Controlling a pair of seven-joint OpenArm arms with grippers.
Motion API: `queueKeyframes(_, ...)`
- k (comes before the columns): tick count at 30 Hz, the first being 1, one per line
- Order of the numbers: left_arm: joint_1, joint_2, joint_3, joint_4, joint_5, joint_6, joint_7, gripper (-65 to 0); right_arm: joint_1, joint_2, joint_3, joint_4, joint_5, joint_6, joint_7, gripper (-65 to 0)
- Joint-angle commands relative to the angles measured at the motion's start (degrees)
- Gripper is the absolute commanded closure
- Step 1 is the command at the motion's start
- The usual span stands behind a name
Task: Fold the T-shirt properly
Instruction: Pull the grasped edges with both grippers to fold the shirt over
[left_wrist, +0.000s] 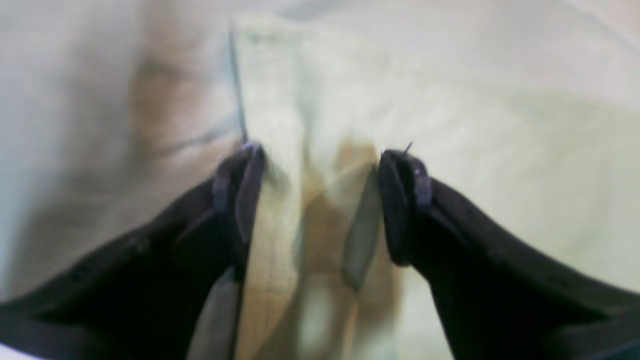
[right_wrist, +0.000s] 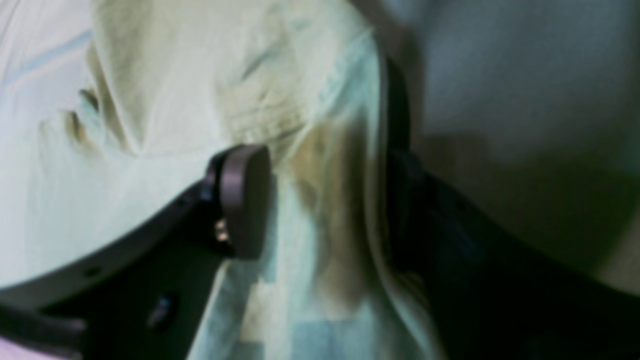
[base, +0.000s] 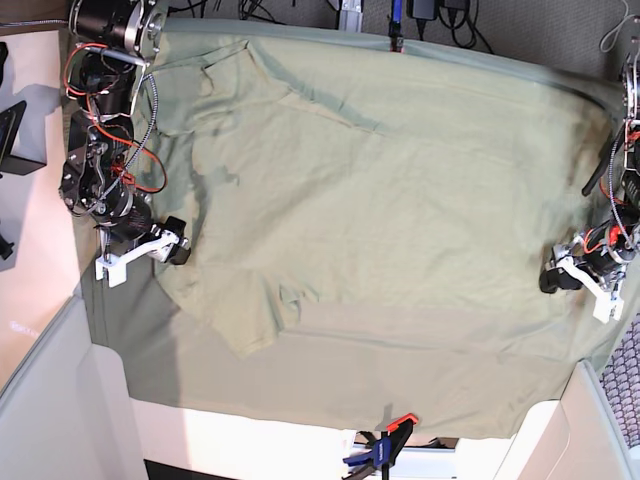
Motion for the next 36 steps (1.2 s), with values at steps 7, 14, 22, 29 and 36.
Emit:
queueKeyframes(7,-1.4,0.4,-0.1,0.9,-1.7,-2.8,0.5,-28.5,1.2,0.6,0.0,0.5,0.5,-0.2,-0.9,-33.8)
queueKeyframes(14,-1.4,-0.3,-0.1,0.9,-1.8,-3.1,-2.1,0.0,1.2,0.7,0.0,0.5,0.5,-0.2,0.1,-1.1)
queueKeyframes(22,-1.2,-4.9,-0.2,1.7,-12.9,-6.0,3.5,0.0,0.4,1.9,0.0,6.8,1.0,0.3,-1.2,0.0)
queueKeyframes(29,6.4,-9.3,-0.2,12.2,-26.3,-6.0,17.8,0.0,-10.4,6.3,0.0,24.1,5.7,1.1,-4.5,0.0)
queueKeyframes(36,18.4,-14.1,-2.4,27.1,-29.9,-6.0,20.3,0.0,-22.1,9.9,0.9,36.1,6.3,1.1,-4.5,0.0)
